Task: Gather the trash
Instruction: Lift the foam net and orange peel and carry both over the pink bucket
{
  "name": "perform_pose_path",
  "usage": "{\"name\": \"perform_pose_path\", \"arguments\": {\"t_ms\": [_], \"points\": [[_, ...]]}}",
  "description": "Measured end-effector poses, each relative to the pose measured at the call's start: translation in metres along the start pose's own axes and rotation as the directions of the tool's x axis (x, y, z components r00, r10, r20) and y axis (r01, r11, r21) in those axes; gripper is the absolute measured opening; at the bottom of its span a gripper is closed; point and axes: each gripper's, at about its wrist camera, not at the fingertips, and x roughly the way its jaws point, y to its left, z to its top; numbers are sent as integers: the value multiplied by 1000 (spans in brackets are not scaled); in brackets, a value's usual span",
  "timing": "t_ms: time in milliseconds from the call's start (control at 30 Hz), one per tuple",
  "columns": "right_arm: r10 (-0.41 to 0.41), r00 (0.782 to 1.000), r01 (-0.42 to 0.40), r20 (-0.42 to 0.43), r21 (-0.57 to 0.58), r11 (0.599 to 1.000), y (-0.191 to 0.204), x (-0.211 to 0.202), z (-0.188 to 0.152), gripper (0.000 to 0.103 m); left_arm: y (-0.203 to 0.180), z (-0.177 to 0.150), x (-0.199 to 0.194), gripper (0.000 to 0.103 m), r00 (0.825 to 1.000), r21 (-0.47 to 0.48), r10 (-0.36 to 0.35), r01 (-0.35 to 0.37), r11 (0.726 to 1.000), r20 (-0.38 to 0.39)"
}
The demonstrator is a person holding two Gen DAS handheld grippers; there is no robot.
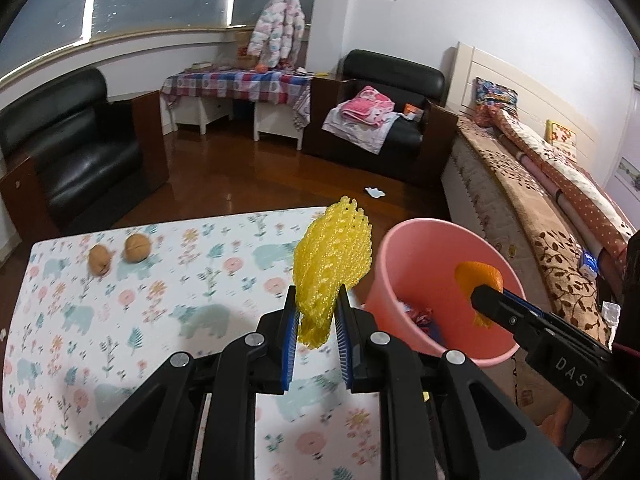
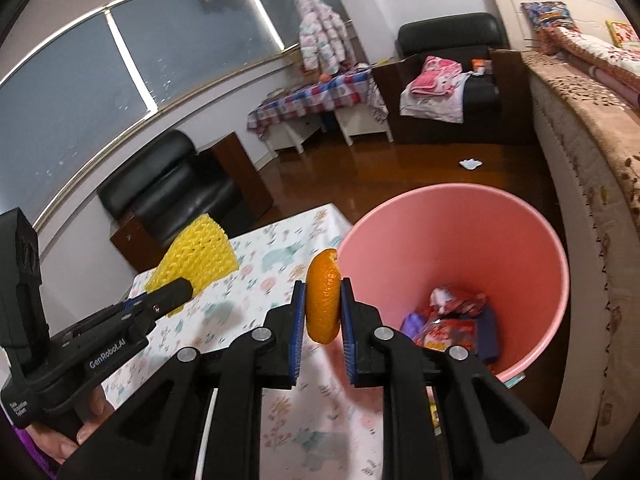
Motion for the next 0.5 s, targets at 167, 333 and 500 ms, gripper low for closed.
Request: {"name": "perform_pose_path", "arguments": {"t_ms": [167,333,500], "points": [[-25,1000,24,10,36,999,-18,0,5,17,-18,8,11,17,1000,28,-20,20,999,-1],[-43,999,42,14,58,997,-30,0,6,17,-33,15,22,17,999,45,-34,34,998,-8],[-57,998,56,12,75,996,-43,3,9,17,-47,16,34,17,998,66,-50,52,997,-26]]}}
